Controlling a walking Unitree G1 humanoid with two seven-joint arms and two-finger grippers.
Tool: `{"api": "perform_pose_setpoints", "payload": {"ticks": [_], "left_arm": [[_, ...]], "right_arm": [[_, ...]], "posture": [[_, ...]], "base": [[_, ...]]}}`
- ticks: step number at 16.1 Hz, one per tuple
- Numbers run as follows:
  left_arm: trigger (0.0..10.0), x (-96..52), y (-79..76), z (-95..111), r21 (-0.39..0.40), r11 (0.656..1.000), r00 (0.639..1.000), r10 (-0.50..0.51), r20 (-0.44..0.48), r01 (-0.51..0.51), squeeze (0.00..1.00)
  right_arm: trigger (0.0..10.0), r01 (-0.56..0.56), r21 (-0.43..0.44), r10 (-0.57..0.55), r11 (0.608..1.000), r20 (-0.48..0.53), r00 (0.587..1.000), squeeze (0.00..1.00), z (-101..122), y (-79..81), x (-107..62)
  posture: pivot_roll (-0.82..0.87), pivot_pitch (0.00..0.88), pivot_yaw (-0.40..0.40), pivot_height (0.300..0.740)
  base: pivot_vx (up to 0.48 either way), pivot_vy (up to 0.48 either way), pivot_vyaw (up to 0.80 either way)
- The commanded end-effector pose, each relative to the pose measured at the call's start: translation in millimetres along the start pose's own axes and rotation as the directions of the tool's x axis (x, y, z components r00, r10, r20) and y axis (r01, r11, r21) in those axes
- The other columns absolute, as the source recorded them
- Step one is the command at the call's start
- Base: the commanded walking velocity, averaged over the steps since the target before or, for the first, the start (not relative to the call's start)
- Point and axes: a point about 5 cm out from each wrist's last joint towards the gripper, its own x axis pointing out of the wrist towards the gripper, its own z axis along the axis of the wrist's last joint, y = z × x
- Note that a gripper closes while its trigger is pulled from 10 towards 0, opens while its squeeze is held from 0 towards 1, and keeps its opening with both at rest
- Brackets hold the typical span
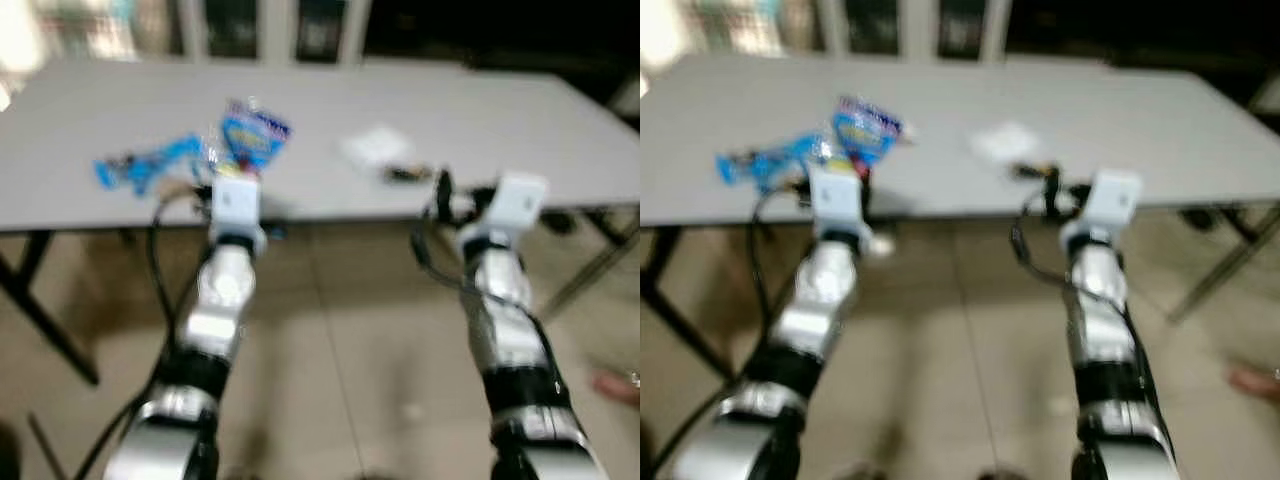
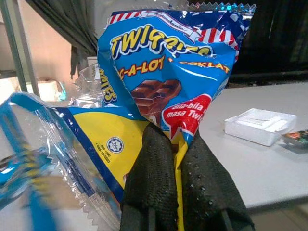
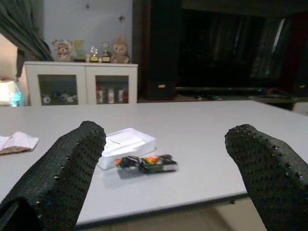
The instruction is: Picking trash to rubbish bin
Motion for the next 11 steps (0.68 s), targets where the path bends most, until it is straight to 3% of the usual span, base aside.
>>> {"api": "perform_pose_setpoints", "payload": {"ticks": [1, 4, 7, 9, 11], "left_arm": [[10.0, 1.4, -3.7, 3, -0.009, 1.0, 1.0, -0.004, 0.005, 0.004, 0.0], [10.0, 0.9, -2.7, 1, -0.004, 1.0, 1.0, 0.006, -0.008, -0.006, 0.0], [10.0, -3.1, -2.3, -16, -0.025, 0.999, 0.994, -0.023, -0.108, 0.021, 0.0], [10.0, -10.3, 5.1, -36, -0.006, 1.0, 0.977, -0.016, -0.214, 0.015, 0.0], [10.0, -17.8, 6.0, -54, 0.025, 0.997, 0.953, -0.062, -0.297, 0.073, 0.0]], "right_arm": [[10.0, 0.008, 0.007, -0.008, 1.0, 0.009, 1.0, 0.0, 2, -2.7, 1.1], [10.0, 0.018, 0.003, -0.017, 1.0, -0.007, 1.0, 0.0, -1, -4.6, -0.3], [10.0, 0.049, 0.037, -0.046, 0.998, -0.081, 0.996, 0.0, -15, -11.3, -4.6], [10.0, 0.064, 0.053, -0.052, 0.997, -0.195, 0.979, 0.0, -40, -17.8, -15.4], [10.0, 0.064, 0.017, -0.057, 0.998, -0.286, 0.957, 0.0, -61, -23.2, -27.0]], "posture": [[-0.07, 0.03, -0.073, 0.74], [-0.07, 0.035, -0.075, 0.74], [-0.07, 0.046, -0.077, 0.74], [-0.08, 0.049, -0.077, 0.74], [-0.07, 0.053, -0.08, 0.74]], "base": [[-0.304, 0.0, 0.0], [-0.181, 0.0, 0.0], [0.0, 0.0, 0.0], [0.0, 0.0, 0.0], [0.0, 0.0, 0.0]]}}
